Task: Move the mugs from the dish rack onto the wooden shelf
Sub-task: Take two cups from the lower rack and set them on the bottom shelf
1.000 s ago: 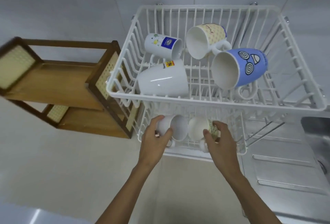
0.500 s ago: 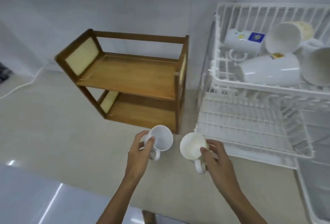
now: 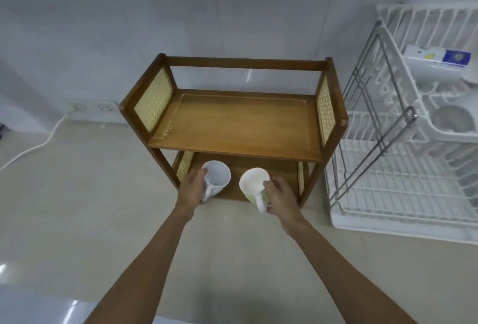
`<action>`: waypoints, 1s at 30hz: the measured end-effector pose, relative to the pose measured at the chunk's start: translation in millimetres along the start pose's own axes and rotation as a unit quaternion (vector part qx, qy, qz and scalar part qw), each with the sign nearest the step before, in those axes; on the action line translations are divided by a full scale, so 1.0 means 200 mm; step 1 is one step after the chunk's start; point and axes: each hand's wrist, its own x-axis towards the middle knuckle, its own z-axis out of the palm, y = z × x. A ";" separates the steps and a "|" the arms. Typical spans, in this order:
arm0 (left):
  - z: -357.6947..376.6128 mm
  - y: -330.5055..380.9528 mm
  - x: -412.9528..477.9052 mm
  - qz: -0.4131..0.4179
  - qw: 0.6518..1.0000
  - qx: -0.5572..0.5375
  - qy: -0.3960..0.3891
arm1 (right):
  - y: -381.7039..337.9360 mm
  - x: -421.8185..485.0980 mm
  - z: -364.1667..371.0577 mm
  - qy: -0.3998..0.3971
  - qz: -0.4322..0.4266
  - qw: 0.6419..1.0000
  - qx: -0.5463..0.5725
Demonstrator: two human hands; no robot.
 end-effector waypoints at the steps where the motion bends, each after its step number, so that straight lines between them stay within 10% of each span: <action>1: 0.00 0.01 0.03 -0.008 1.000 0.001 -0.005 | -0.02 0.03 0.02 0.005 -0.004 1.000 -0.014; 21: 0.00 -0.03 0.46 -0.046 0.999 0.008 0.023 | -0.05 0.42 0.24 0.009 -0.035 0.975 -0.219; 30: -0.06 -0.02 0.36 0.080 0.989 0.119 0.026 | -0.10 0.35 0.22 -0.017 -0.073 0.975 -0.211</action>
